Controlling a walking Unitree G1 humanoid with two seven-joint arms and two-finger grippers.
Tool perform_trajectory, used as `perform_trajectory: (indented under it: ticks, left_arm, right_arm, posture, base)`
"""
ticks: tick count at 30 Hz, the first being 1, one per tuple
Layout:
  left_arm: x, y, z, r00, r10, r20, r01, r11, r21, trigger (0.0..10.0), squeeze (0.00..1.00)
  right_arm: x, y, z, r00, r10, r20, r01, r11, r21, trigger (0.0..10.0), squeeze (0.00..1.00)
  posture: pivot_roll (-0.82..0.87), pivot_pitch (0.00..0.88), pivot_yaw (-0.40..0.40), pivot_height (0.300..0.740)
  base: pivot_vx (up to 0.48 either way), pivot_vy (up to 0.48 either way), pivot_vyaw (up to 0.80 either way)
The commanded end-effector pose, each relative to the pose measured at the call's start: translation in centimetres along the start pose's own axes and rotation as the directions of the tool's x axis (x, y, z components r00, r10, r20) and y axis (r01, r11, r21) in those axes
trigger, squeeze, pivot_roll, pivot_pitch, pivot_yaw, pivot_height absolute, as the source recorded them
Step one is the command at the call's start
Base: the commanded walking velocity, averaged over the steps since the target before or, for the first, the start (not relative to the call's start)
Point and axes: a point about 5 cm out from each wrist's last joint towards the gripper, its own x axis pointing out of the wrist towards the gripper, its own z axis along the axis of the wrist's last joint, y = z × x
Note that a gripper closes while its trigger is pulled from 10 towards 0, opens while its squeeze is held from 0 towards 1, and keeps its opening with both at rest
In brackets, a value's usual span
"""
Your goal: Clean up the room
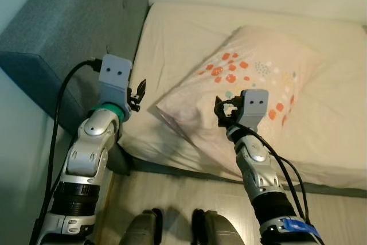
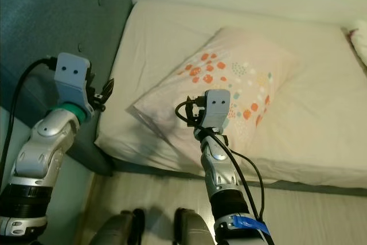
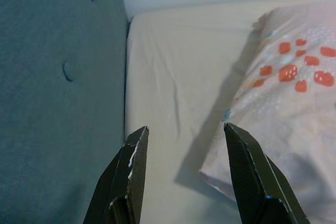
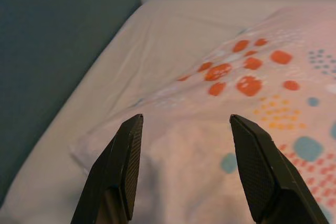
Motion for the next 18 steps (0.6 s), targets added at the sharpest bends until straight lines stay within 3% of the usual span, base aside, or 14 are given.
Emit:
perform_trajectory:
  ticks: [1,16,18]
  left_arm:
    - [0.0,-0.3,-0.3,1.000,-0.010,-0.017,0.010,1.000,-0.011,10.0,0.00]
    - [0.0,-0.2,-0.6,0.999,-0.013,-0.031,0.013,1.000,0.005,10.0,0.00]
    - [0.2,-0.9,-1.6,0.996,-0.062,-0.060,0.062,0.998,-0.010,10.0,0.00]
  right_arm:
    - [-0.4,-0.5,-0.7,1.000,-0.017,-0.026,0.017,1.000,0.004,10.0,0.00]
    - [-0.5,-0.4,-0.8,0.999,-0.015,-0.032,0.015,1.000,0.006,10.0,0.00]
    - [-0.6,-0.1,-1.3,0.999,-0.010,-0.050,0.010,1.000,0.007,10.0,0.00]
  posture:
    - [0.00,0.149,0.011,0.740]
    - [0.00,0.155,0.016,0.740]
    - [-0.01,0.173,0.018,0.740]
  base:
    - [0.000,0.000,0.00]
    - [0.000,0.000,0.00]
    - [0.000,0.000,0.00]
